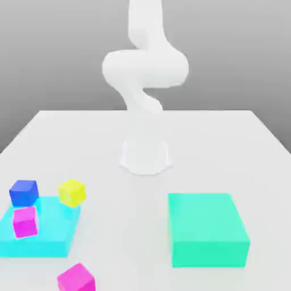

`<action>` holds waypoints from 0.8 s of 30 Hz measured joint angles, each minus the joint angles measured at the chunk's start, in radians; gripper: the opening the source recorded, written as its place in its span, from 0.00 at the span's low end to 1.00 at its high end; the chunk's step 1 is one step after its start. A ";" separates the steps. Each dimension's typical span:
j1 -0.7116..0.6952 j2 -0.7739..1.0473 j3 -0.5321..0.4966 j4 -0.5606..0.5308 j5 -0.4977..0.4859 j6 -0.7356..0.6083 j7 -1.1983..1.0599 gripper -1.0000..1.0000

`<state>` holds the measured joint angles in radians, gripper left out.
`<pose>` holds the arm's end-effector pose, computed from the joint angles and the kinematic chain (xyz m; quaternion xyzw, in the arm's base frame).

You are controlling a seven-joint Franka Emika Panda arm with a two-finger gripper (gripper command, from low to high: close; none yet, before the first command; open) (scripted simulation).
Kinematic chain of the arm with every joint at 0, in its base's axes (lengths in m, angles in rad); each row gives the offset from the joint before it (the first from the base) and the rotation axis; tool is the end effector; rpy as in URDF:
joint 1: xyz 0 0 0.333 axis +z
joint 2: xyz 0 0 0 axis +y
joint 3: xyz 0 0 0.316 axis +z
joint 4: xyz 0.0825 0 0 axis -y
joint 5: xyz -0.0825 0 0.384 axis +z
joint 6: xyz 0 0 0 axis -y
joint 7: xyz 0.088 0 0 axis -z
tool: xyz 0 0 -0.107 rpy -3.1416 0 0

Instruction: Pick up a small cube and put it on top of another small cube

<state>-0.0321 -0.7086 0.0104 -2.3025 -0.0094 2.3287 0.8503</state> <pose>0.3798 -0.0070 0.6798 -0.8467 0.3925 -0.3320 0.1373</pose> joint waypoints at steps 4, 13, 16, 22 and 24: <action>-0.048 0.151 0.013 -0.004 -0.018 0.048 0.084 0.50; -0.129 0.478 0.015 -0.013 -0.057 0.150 0.268 0.50; -0.147 0.587 0.006 -0.016 -0.063 0.184 0.325 0.50; -0.188 0.803 -0.011 -0.022 -0.047 0.253 0.417 0.50; -0.196 0.875 -0.016 -0.024 -0.033 0.277 0.442 0.50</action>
<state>-0.2276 0.1662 -0.0054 -2.3267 -0.0424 2.6057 1.2920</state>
